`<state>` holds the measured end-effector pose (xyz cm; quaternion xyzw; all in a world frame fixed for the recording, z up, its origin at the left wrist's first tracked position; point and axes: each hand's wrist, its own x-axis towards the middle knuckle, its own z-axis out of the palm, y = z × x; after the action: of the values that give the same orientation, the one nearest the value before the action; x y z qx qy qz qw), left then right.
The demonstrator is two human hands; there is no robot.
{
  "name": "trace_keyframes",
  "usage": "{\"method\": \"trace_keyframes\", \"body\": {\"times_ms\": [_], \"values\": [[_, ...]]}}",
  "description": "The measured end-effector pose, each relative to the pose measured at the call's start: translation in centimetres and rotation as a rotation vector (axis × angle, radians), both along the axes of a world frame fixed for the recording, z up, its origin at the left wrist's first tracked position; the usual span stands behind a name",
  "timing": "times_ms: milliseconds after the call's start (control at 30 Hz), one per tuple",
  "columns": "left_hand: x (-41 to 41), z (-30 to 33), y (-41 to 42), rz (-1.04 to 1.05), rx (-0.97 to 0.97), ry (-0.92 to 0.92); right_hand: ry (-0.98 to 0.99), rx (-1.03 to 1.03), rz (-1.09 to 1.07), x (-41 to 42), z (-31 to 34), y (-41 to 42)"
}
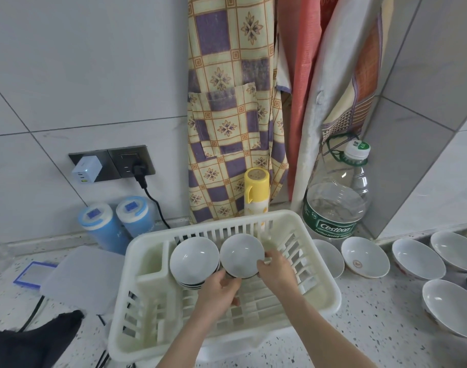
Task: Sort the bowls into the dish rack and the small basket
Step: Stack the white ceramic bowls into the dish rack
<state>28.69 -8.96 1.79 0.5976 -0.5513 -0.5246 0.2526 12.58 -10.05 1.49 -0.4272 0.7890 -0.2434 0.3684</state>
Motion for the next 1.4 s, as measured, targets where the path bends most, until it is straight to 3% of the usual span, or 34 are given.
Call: {"method": "trace_keyframes", "body": {"times_ms": [233,433,667,867,1033,1233,1400], "values": [[0.1,0.5,0.3,0.020,0.071,0.047,-0.017,-0.018,0.009,0.0,0.8,0.4],[-0.7,2.2,2.3,0.098,0.054,0.091,-0.053,-0.174,-0.010,-1.2,3.5,2.1],[-5.2,5.4,6.3,0.084,0.047,0.212,-0.286,-0.424,-0.174,-6.3,6.0,6.0],[-11.8,6.1,10.2,-0.002,0.090,0.288,-0.358,-0.549,-0.330,-13.3,6.2,9.5],[-18.8,4.3,12.4,-0.088,0.182,0.262,-0.484,-0.448,-0.494,-19.4,4.0,11.9],[-25.4,0.5,12.2,-0.142,0.287,0.116,-0.529,-0.165,-0.456,-25.0,0.7,13.1],[-27.9,-1.8,9.9,0.109,0.432,0.211,-0.622,0.036,-0.411,-27.2,-0.7,12.4]]}}
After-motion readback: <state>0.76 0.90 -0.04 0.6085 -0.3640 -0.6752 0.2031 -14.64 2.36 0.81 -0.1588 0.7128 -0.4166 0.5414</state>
